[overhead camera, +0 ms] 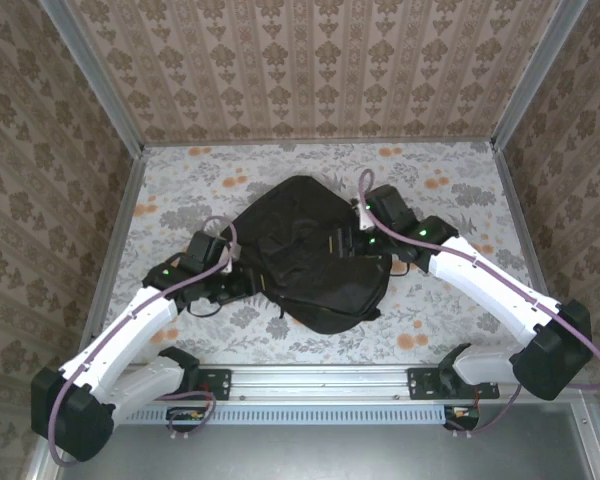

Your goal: Pack the student bag

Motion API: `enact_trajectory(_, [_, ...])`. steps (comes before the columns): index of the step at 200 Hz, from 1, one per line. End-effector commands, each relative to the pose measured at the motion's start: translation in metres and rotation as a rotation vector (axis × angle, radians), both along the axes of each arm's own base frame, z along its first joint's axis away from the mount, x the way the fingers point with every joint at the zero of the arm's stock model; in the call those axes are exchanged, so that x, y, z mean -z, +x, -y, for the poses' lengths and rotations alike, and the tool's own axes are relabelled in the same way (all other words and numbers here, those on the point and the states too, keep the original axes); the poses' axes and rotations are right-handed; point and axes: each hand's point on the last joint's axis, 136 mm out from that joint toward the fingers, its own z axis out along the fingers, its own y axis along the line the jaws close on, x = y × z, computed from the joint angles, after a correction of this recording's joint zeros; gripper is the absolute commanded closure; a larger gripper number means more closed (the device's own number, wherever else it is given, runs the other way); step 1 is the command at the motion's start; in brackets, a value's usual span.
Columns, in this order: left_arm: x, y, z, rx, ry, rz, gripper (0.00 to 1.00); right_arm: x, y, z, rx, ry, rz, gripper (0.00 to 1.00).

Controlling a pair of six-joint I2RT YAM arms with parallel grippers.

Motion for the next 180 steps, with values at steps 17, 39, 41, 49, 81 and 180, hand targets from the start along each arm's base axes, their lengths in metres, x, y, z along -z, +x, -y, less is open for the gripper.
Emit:
enact_trajectory(17, [-0.019,0.026,-0.039,-0.234,-0.082,-0.025,0.47,-0.001,-0.059,-0.051,-0.141,0.125,-0.121,0.47])
enact_trajectory(39, [-0.025,0.044,-0.046,-0.29,-0.146,-0.039,0.46,0.003,-0.092,-0.08,-0.132,0.228,-0.188,0.44])
enact_trajectory(41, [-0.027,0.045,-0.046,-0.292,-0.152,-0.036,0.47,0.005,-0.093,-0.08,-0.125,0.225,-0.192,0.44])
enact_trajectory(49, [-0.028,0.052,-0.047,-0.301,-0.167,-0.035,0.46,0.012,-0.1,-0.082,-0.089,0.2,-0.202,0.43])
enact_trajectory(81, [-0.042,0.076,-0.051,-0.34,-0.204,0.005,0.47,0.024,-0.094,-0.073,0.115,0.181,-0.177,0.41])
enact_trajectory(180, [-0.044,0.073,-0.08,-0.413,-0.013,0.042,0.39,0.019,-0.085,0.073,0.616,-0.11,0.037,0.42])
